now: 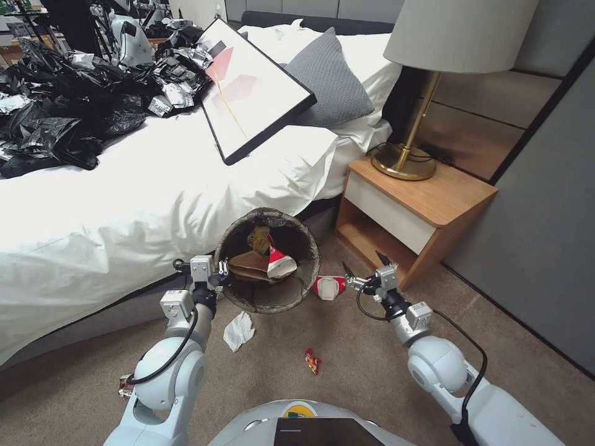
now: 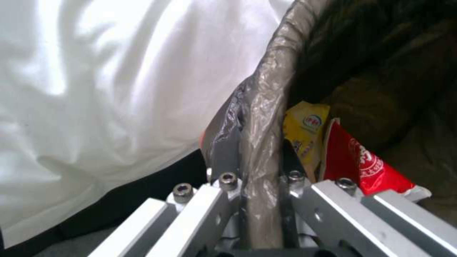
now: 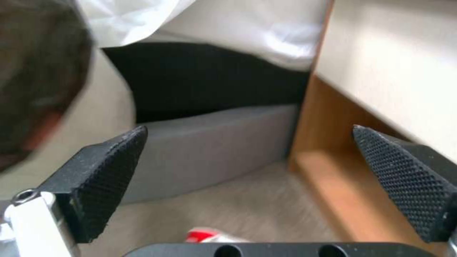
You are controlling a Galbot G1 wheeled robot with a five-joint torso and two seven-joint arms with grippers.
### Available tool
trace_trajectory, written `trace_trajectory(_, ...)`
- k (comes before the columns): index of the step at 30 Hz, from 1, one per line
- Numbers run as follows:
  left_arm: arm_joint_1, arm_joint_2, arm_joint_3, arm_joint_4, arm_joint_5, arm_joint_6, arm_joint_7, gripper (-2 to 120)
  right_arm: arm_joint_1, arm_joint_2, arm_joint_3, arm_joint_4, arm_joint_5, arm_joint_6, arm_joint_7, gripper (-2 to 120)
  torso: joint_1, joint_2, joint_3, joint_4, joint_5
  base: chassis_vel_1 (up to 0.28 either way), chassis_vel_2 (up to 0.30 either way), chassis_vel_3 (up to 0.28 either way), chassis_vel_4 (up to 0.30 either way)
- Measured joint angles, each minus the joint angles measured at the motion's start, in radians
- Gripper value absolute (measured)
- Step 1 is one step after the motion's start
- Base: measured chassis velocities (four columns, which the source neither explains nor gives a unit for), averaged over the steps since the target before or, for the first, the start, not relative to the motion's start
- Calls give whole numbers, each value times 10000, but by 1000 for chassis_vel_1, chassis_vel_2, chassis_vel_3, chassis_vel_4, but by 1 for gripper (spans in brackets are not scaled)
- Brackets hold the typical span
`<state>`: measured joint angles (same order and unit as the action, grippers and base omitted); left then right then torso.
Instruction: Pick up the trash bin, then pick up the garbage from the floor and place it into the trash bin.
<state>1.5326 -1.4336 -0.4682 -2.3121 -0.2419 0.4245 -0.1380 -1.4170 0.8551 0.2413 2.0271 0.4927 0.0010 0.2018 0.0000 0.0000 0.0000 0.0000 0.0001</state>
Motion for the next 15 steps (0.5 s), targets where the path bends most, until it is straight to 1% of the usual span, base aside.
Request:
trace_trajectory(1,0,0,0,0,0,0,0,0,0,0,0,0,0,0,0,100,0,0,0,0,0,0,0,0,0)
trace_trajectory(2,-49,-9,11,29,1,-2,26,0,62,-258,-274,272,674,-493,290,100,0,0,0,0,0,0,0,0,0)
trace_trajectory(3,-77,-12,15,42,2,-2,31,0,104,-410,-409,429,1118,-773,373,100,0,0,0,0,0,0,0,0,0)
trace_trajectory(4,-77,-12,15,42,2,-2,31,0,104,-410,-409,429,1118,-773,373,100,0,0,0,0,0,0,0,0,0)
trace_trajectory(7,-117,-42,33,83,17,-3,68,0,364,-995,-1027,758,2695,-1618,753,100,0,0,0,-1,0,0,0,0,0)
trace_trajectory(8,-117,-42,33,83,17,-3,68,0,364,-995,-1027,758,2695,-1618,753,100,0,0,0,-1,0,0,0,0,0)
trace_trajectory(9,-117,-66,39,119,48,-24,89,0,534,-1293,-1314,806,3195,-1881,881,100,0,0,0,0,0,0,0,0,0)
trace_trajectory(10,-113,-85,41,144,73,-50,111,0,626,-1501,-1491,814,3409,-1982,937,100,0,0,0,2,0,0,0,0,0)
trace_trajectory(11,-113,-85,41,144,73,-50,111,0,626,-1501,-1491,814,3409,-1982,937,100,0,0,0,2,0,0,0,0,0)
trace_trajectory(13,-100,-137,54,206,132,-116,164,0,859,-1943,-1876,834,3790,-2210,937,100,0,0,0,1,-2,0,0,0,0)
trace_trajectory(15,-99,-159,64,235,153,-136,185,0,949,-2060,-2048,832,3858,-2252,928,100,0,0,0,0,-2,0,0,0,0)
